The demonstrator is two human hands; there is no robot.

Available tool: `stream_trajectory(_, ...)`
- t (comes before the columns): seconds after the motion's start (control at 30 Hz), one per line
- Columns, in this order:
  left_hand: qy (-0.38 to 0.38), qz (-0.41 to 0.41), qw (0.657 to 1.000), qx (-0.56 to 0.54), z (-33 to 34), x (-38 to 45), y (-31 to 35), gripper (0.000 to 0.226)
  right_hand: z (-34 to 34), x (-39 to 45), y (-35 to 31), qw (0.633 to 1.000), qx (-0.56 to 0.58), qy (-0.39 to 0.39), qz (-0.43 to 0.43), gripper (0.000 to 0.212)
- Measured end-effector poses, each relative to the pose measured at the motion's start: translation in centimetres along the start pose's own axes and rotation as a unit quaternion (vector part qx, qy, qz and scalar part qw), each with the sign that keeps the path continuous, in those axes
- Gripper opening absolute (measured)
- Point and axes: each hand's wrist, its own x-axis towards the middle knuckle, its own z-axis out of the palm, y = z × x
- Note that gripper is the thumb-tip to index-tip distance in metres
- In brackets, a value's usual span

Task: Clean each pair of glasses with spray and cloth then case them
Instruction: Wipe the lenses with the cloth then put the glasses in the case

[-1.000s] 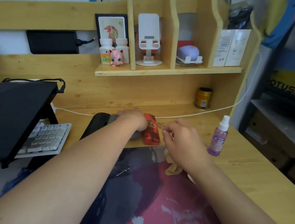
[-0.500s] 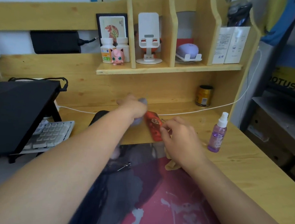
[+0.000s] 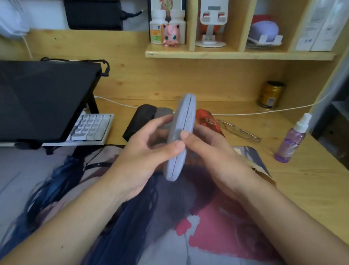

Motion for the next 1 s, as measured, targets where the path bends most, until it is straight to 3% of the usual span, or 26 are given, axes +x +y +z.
stream_trajectory(0.27, -0.018, -0.038, 0.997, -0.064, -0.4, 0.1, 0.2, 0.056, -1.1, -0.4, -1.0, 0.999, 0.03, -0.021, 0.018, 0.038)
stream_trajectory(0.5, -0.05, -0.13, 0.978, -0.155, -1.9, -0.4, 1.1, 0.051, -2.1, 0.7, 0.0, 0.989, 0.118, -0.043, 0.078, 0.055)
stream_trajectory(0.6, -0.014, -0.155, 0.973, -0.172, -2.1, -0.9, 1.5, 0.04, -1.6, 0.6, 0.3, 0.993, 0.061, -0.015, 0.097, 0.053)
stream_trajectory(0.67, 0.045, -0.148, 0.972, -0.175, -2.5, -0.9, 2.2, 0.04, -1.4, 0.9, 0.3, 0.995, 0.008, 0.046, 0.086, 0.056)
stream_trajectory(0.77, 0.118, -0.103, 0.974, -0.165, -3.3, -1.0, 3.6, 0.03, -2.1, 1.3, 0.5, 0.978, -0.157, 0.128, 0.041, 0.032)
stream_trajectory(0.87, 0.152, -0.077, 0.975, -0.144, -4.2, -1.1, 4.4, 0.017, -3.1, 1.3, 1.4, 0.954, -0.277, 0.077, 0.082, 0.018)
stream_trajectory(1.0, 0.159, -0.073, 0.979, -0.105, -4.3, -1.0, 4.2, 0.007, -2.6, 1.0, 2.4, 0.937, -0.304, 0.001, 0.173, 0.01)
